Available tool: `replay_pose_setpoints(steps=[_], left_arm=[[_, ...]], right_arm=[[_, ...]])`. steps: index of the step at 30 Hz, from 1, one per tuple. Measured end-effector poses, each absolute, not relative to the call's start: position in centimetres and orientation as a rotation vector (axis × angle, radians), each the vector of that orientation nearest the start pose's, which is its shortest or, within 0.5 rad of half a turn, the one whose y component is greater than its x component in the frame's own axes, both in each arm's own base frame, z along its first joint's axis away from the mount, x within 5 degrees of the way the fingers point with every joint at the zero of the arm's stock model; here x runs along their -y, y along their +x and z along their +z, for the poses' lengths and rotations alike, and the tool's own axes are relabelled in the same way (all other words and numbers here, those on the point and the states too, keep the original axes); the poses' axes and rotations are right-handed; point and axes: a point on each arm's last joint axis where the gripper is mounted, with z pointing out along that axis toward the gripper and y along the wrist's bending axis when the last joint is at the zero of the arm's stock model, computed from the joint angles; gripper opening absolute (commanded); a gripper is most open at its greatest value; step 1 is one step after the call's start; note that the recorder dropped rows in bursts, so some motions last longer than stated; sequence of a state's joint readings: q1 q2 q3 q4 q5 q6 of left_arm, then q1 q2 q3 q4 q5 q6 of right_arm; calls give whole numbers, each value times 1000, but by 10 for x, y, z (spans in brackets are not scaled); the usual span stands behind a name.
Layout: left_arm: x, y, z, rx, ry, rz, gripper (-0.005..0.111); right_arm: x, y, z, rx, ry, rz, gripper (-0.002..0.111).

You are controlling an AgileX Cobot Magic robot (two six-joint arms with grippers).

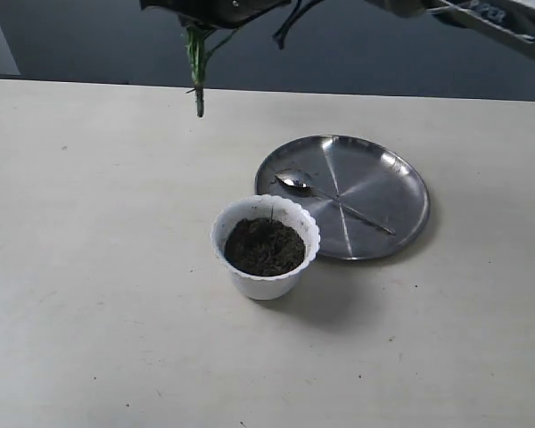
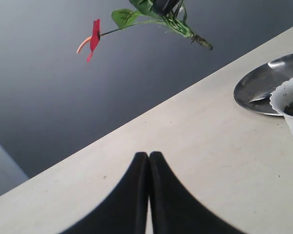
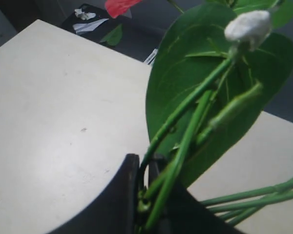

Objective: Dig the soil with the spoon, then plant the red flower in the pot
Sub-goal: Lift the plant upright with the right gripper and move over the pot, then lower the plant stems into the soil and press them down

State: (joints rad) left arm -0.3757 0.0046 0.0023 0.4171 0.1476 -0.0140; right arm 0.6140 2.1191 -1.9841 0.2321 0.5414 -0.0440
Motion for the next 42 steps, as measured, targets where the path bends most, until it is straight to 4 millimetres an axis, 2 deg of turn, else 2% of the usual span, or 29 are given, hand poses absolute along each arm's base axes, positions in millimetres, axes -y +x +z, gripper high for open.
replay_pose_setpoints(steps=[5,7,14,19,22,25,30,37,42], left_arm=[[16,55,200,-1522,572,66,1],[16,55,200,-1522,572,66,1],[16,55,200,-1522,572,66,1],[16,55,200,-1522,572,66,1],[16,55,200,-1522,572,66,1],[16,55,200,-1522,572,66,1],[16,55,200,-1522,572,66,1],[16,55,200,-1522,572,66,1],[16,55,200,-1522,572,66,1]], right_arm=[[-275,386,306,-2046,-504,544,0],[-262,373,301,-1998,-468,532,0],[-212,320,262,-1784,-297,513,-1],[-185,283,221,-1724,-194,594,-1],[-182,267,206,-1699,-253,667,-1],[-186,261,197,-1692,-330,701,-1],[-191,262,180,-1725,-392,711,-1],[-198,258,148,-1835,-566,695,-1],[-198,258,142,-1852,-590,677,-1]])
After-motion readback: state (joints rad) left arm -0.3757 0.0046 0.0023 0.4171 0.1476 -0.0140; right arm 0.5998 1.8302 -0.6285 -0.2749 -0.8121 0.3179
